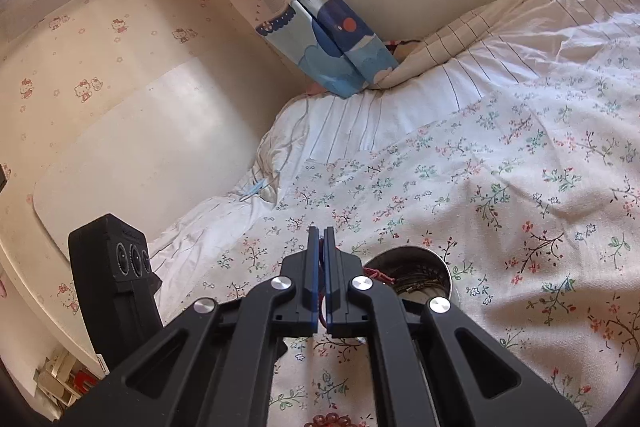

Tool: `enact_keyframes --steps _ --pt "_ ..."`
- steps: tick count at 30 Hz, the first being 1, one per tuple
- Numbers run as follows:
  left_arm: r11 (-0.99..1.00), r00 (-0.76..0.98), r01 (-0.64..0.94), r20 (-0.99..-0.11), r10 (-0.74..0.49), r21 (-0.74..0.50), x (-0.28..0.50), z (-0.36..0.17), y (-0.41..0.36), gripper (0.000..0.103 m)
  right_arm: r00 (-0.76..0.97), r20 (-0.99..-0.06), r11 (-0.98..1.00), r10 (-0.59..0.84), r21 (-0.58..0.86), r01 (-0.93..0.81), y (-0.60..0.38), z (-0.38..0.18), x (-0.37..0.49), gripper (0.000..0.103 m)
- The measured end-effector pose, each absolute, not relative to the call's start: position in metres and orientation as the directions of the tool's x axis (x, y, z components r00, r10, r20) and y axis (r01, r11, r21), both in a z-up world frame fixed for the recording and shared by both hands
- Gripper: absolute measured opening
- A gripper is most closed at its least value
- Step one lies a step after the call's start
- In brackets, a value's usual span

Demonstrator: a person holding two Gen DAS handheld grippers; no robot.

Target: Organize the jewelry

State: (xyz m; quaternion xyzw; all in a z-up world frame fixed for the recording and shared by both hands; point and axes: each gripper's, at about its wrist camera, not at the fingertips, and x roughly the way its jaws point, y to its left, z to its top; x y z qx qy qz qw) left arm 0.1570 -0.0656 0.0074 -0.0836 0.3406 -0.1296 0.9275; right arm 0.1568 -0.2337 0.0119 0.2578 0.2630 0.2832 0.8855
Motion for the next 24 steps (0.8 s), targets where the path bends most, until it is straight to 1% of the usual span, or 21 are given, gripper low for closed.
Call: enact_keyframes --steps 1,3,6,7,9,10,11,14,16,18,20,22,24 --pt "0.953 0.733 0.170 -0.614 -0.292 -0.250 0.158 0.004 -0.062 0.039 0.698 -0.329 0.705 0.637 0.615 -0.353 -0.234 0.007 0.160 0.004" --pt "0.958 0.743 0.153 -0.611 -0.273 -0.242 0.156 0.004 -0.056 0.041 0.693 -0.336 0.703 0.637 0.622 -0.344 -0.235 0.002 0.163 0.004" --pt "0.958 0.757 0.123 -0.600 -0.258 -0.258 0.153 0.006 -0.048 0.047 0.698 -0.335 0.703 0.633 0.626 -0.338 -0.238 0.002 0.161 0.005" --pt "0.959 0.759 0.116 -0.600 -0.253 -0.258 0.153 0.007 -0.046 0.047 0.700 -0.333 0.702 0.632 0.629 -0.335 -0.239 0.002 0.161 0.006" --pt "0.962 0.761 0.105 -0.602 -0.241 -0.253 0.152 0.006 -0.043 0.047 0.704 -0.331 0.705 0.628 0.625 -0.335 -0.239 0.002 0.160 0.014" --pt "0.963 0.761 0.101 -0.605 -0.237 -0.250 0.152 0.007 -0.042 0.047 0.707 -0.329 0.707 0.625 0.623 -0.335 -0.240 0.003 0.158 0.025" --pt "0.965 0.760 0.097 -0.608 -0.230 -0.243 0.151 0.006 -0.042 0.047 0.710 -0.327 0.708 0.623 0.622 -0.335 -0.241 0.003 0.157 0.031" --pt "0.973 0.762 0.093 -0.614 -0.207 -0.211 0.147 0.006 -0.045 0.049 0.714 -0.330 0.717 0.618 0.610 -0.338 -0.241 0.006 0.152 0.031" --pt "0.979 0.764 0.093 -0.617 -0.188 -0.182 0.143 0.007 -0.048 0.054 0.718 -0.342 0.730 0.606 0.597 -0.332 -0.241 0.007 0.148 0.031" --pt "0.984 0.767 0.090 -0.619 -0.169 -0.157 0.140 0.007 -0.051 0.059 0.723 -0.359 0.748 0.591 0.581 -0.323 -0.241 0.007 0.144 0.034" --pt "0.988 0.770 0.082 -0.622 -0.145 -0.129 0.135 0.007 -0.053 0.063 0.729 -0.382 0.770 0.568 0.559 -0.307 -0.241 0.007 0.140 0.045" --pt "0.993 0.773 0.070 -0.624 -0.116 -0.098 0.130 0.007 -0.054 0.069 0.732 -0.398 0.785 0.553 0.544 -0.297 -0.242 0.008 0.135 0.047" --pt "0.995 0.775 0.060 -0.624 -0.094 -0.075 0.125 0.008 -0.055 0.072 0.737 -0.411 0.798 0.536 0.532 -0.284 -0.244 0.008 0.130 0.048"
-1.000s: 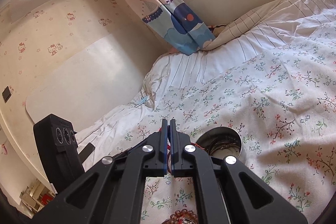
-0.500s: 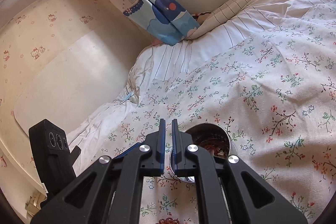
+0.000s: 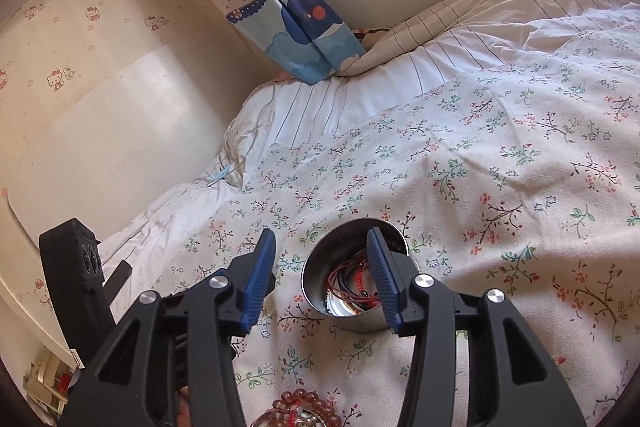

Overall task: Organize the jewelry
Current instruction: 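Withdraw the left tool from the tin toward the bead bracelets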

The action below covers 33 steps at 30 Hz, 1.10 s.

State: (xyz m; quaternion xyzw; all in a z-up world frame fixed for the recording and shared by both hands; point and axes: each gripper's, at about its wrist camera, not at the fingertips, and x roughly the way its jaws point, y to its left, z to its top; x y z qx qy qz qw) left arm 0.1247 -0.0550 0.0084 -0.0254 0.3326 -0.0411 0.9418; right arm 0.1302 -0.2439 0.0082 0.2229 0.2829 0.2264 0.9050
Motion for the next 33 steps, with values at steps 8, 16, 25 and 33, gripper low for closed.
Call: enact_keyframes --steps 8,16,25,33 --pt "0.999 0.778 0.043 -0.627 -0.047 -0.021 0.109 0.011 -0.056 0.078 0.750 -0.438 0.828 0.496 0.498 -0.256 -0.247 0.011 0.109 0.058" --pt "0.999 0.774 0.041 -0.632 -0.037 -0.008 0.093 0.011 -0.057 0.081 0.750 -0.452 0.838 0.483 0.489 -0.245 -0.248 0.013 0.094 0.062" --pt "0.999 0.757 0.038 -0.653 -0.034 -0.008 0.079 0.006 -0.054 0.081 0.751 -0.484 0.860 0.449 0.462 -0.216 -0.252 0.010 0.071 0.068" --pt "0.993 0.711 -0.053 -0.702 -0.036 -0.104 0.075 -0.004 -0.012 0.082 0.695 -0.592 0.892 0.408 0.422 -0.164 -0.254 -0.012 0.054 0.069"
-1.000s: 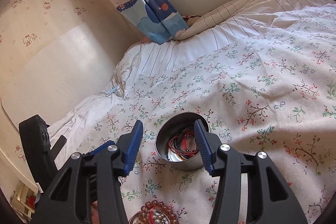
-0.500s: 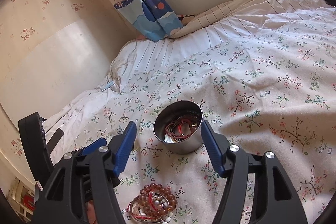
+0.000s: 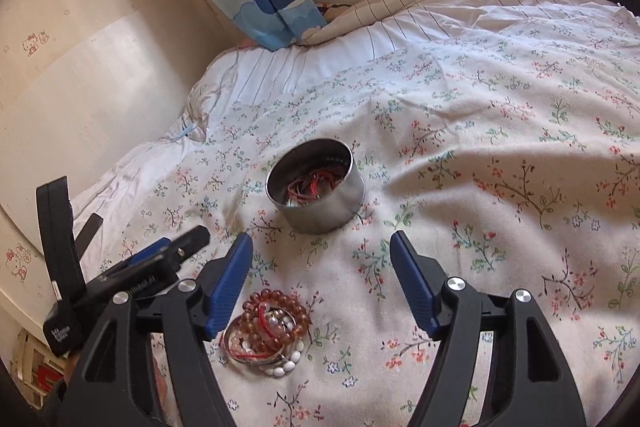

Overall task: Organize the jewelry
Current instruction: 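Withdraw the left tool from the tin toward the bead bracelets, then pull the brown bead strand aside with the right tool while the left tool grasps a pearl bracelet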

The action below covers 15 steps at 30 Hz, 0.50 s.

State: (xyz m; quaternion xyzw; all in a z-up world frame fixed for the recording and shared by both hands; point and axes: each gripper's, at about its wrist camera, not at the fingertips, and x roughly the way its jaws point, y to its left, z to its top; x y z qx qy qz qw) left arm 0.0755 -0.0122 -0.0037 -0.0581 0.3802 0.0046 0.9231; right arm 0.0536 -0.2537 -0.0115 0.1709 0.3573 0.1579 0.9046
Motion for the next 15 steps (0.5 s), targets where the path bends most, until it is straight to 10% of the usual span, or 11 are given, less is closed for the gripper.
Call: enact_keyframes --steps 15 --pt "0.991 0.664 -0.068 -0.746 -0.044 -0.118 0.060 -0.019 -0.006 0.082 0.515 -0.675 0.844 0.528 0.487 -0.226 -0.230 -0.049 0.055 0.071"
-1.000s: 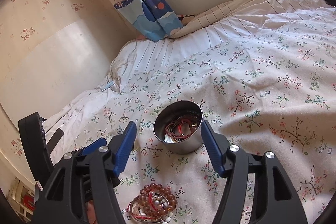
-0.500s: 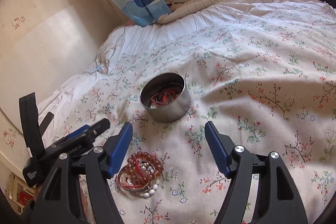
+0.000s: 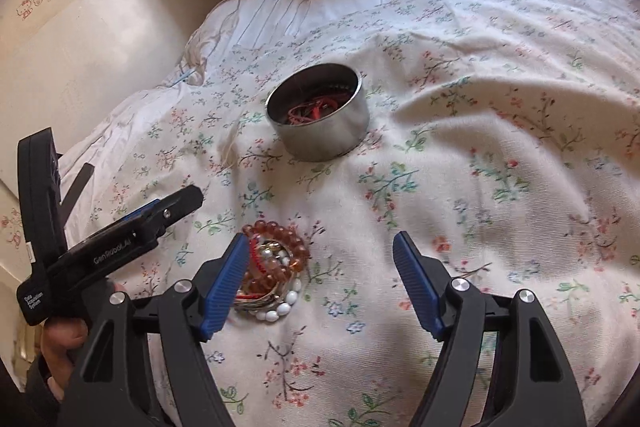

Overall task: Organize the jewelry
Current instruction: 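Pull the brown bead strand aside with the right tool while the left tool grasps a pearl bracelet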

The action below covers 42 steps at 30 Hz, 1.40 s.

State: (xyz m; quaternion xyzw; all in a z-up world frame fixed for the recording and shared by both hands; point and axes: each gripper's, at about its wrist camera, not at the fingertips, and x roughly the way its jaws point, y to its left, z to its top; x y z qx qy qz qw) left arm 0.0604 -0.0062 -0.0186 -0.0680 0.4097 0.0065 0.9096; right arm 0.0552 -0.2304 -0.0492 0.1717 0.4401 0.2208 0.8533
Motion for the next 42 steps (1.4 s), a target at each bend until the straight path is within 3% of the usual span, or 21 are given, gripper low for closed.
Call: enact_keyframes --steps 2,3,9,14,22,26,32,33,35,36,42 --pt "0.983 0.670 -0.113 -0.742 -0.030 -0.142 0.058 -0.018 0.005 0.082 0.443 -0.663 0.791 0.603 0.568 -0.227 -0.226 -0.061 0.061 0.055" --pt "0.980 0.673 -0.130 -0.739 -0.025 -0.151 0.056 -0.017 0.010 0.082 0.422 -0.665 0.781 0.617 0.583 -0.223 -0.224 -0.065 0.064 0.052" --pt "0.978 0.675 -0.137 -0.738 -0.025 -0.158 0.052 -0.017 0.014 0.082 0.370 -0.650 0.735 0.664 0.657 -0.166 -0.220 -0.081 0.078 0.049" --pt "0.981 0.674 -0.127 -0.738 -0.024 -0.148 0.053 -0.017 0.011 0.082 0.394 -0.630 0.722 0.669 0.676 -0.146 -0.224 -0.082 0.084 0.012" --pt "0.994 0.630 -0.045 -0.775 -0.052 -0.104 0.055 -0.028 -0.007 0.082 0.595 -0.589 0.786 0.547 0.607 -0.121 -0.263 -0.047 0.061 0.012" --pt "0.995 0.601 0.048 -0.794 -0.094 -0.082 0.053 -0.034 -0.026 0.082 0.657 -0.615 0.853 0.436 0.515 -0.083 -0.276 -0.036 0.052 0.012" --pt "0.988 0.550 0.139 -0.824 -0.136 -0.070 0.051 -0.044 -0.044 0.083 0.611 -0.708 0.907 0.353 0.419 -0.038 -0.273 -0.048 0.055 0.013" --pt "0.987 0.548 0.144 -0.825 -0.139 -0.071 0.051 -0.044 -0.045 0.084 0.608 -0.717 0.914 0.341 0.403 -0.037 -0.272 -0.049 0.055 0.015" --pt "0.986 0.545 0.151 -0.826 -0.144 -0.073 0.051 -0.045 -0.046 0.084 0.603 -0.734 0.928 0.312 0.371 -0.029 -0.271 -0.052 0.055 0.042" --pt "0.985 0.549 0.154 -0.823 -0.145 -0.072 0.050 -0.044 -0.047 0.084 0.601 -0.737 0.930 0.311 0.366 -0.032 -0.270 -0.053 0.055 0.045" --pt "0.980 0.584 0.194 -0.797 -0.154 -0.046 0.051 -0.040 -0.056 0.084 0.576 -0.781 0.956 0.242 0.293 -0.003 -0.268 -0.062 0.063 0.047"
